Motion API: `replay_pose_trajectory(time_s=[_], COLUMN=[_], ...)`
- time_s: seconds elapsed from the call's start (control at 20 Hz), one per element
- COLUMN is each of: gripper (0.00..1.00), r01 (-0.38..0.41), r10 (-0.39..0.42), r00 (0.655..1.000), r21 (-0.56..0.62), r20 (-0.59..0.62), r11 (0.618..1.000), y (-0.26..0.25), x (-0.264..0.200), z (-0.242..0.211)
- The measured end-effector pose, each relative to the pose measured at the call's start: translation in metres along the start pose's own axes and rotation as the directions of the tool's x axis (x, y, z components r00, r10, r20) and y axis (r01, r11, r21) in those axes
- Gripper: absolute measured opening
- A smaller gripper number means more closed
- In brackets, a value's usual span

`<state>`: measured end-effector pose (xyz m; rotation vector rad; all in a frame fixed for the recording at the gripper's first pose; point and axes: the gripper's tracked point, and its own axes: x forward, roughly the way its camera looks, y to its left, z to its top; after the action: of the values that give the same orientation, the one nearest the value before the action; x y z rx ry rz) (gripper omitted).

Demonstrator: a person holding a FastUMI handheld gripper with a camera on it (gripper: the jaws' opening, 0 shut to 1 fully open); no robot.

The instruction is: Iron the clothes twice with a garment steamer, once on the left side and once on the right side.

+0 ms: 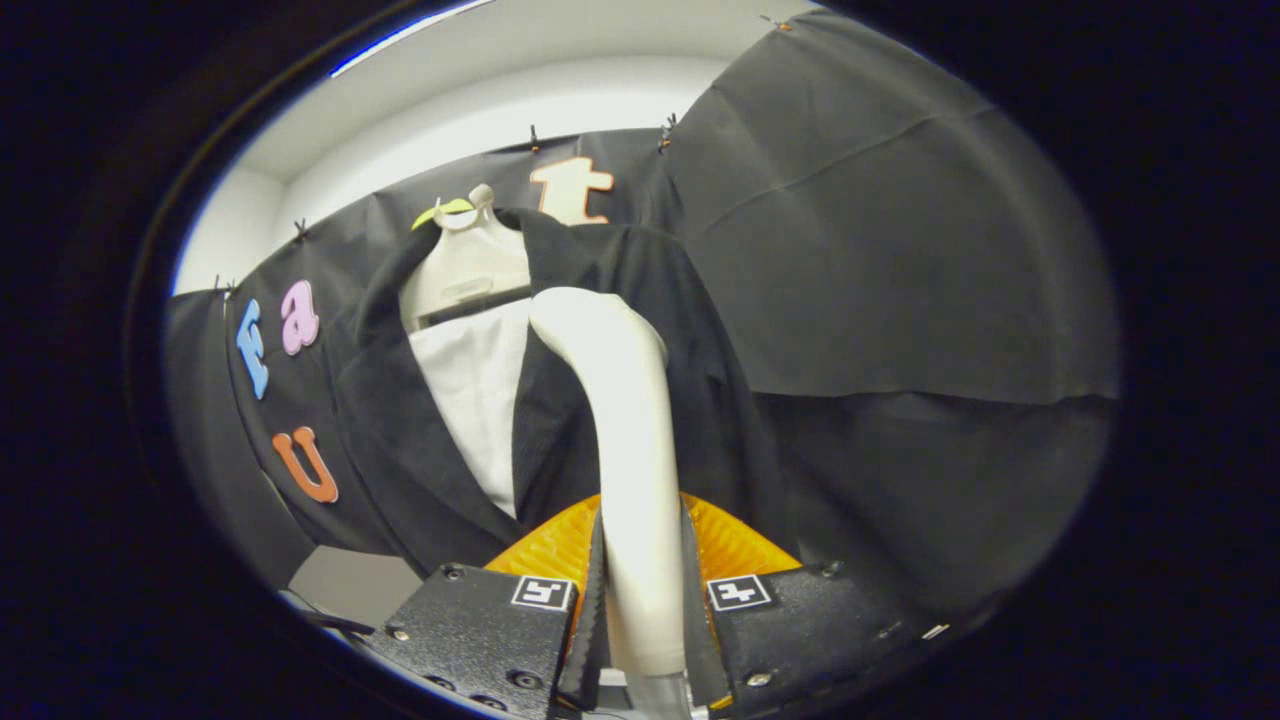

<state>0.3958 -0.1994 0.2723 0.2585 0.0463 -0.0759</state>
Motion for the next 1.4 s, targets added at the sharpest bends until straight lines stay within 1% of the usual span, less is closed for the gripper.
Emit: replay_pose_trajectory(time_s=[0.35,0.6,1.15,1.4], gripper=[0.36,0.36,0.36,0.36], r01=[0.062,0.105,0.155,0.164], r10=[-0.063,-0.110,-0.176,-0.186], r00=[0.996,0.985,0.955,0.943], r21=[-0.029,-0.041,-0.104,-0.101], r20=[-0.063,-0.130,-0.238,-0.275], r11=[0.998,0.994,0.982,0.981], y=[-0.016,-0.025,-0.033,-0.037], x=[0.005,0.005,0.006,0.008], z=[-0.048,-0.092,-0.175,-0.202])
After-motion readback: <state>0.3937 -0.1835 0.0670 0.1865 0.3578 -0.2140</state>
